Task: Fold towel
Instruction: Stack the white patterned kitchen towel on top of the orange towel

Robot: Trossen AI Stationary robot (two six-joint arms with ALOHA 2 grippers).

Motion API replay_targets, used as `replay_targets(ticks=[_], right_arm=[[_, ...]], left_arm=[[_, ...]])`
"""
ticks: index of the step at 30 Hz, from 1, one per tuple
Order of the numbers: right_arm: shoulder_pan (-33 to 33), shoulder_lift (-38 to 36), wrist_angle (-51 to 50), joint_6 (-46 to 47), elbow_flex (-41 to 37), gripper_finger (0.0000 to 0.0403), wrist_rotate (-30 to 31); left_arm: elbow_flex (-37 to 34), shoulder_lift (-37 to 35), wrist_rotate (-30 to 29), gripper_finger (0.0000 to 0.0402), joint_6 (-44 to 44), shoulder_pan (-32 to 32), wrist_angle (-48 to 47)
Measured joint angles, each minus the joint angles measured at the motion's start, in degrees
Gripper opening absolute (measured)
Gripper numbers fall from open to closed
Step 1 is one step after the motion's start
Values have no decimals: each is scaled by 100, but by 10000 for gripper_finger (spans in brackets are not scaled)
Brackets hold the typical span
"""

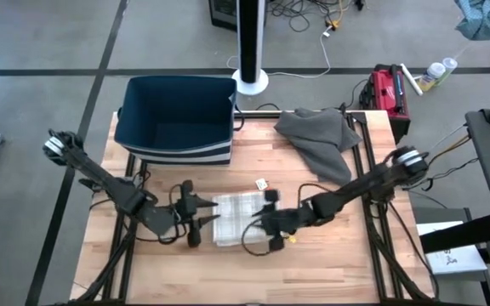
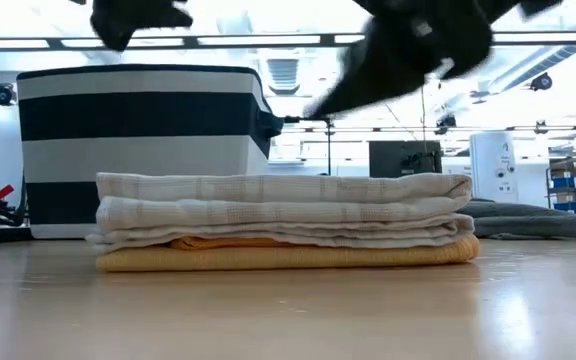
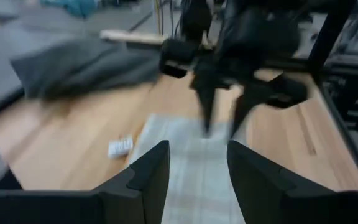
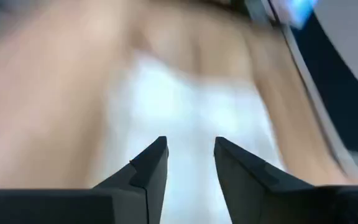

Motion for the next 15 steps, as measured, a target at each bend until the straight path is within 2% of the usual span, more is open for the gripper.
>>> replay_targets(ticks=[2, 4, 7, 9, 12, 15], right_arm=[[6, -347, -1685, 551, 232, 117, 448], [0, -672, -2997, 1166, 425, 104, 498], [-1, -951, -4153, 1970, 533, 84, 452], [-7, -1001, -4420, 2201, 482, 68, 337], [-15, -975, -4492, 2125, 222, 37, -175], [-29, -688, -4424, 2024, 26, 7, -464]], left_arm=[[-5, -156, 10, 153, 418, 35, 210], [-4, -258, 12, 153, 798, 93, 505], [-7, -378, -27, 153, 1146, 129, 512], [-7, -372, -454, 153, 1277, 150, 528], [-8, -367, -1202, 153, 1100, 161, 372], [-11, -374, -1150, 153, 486, 161, 37]])
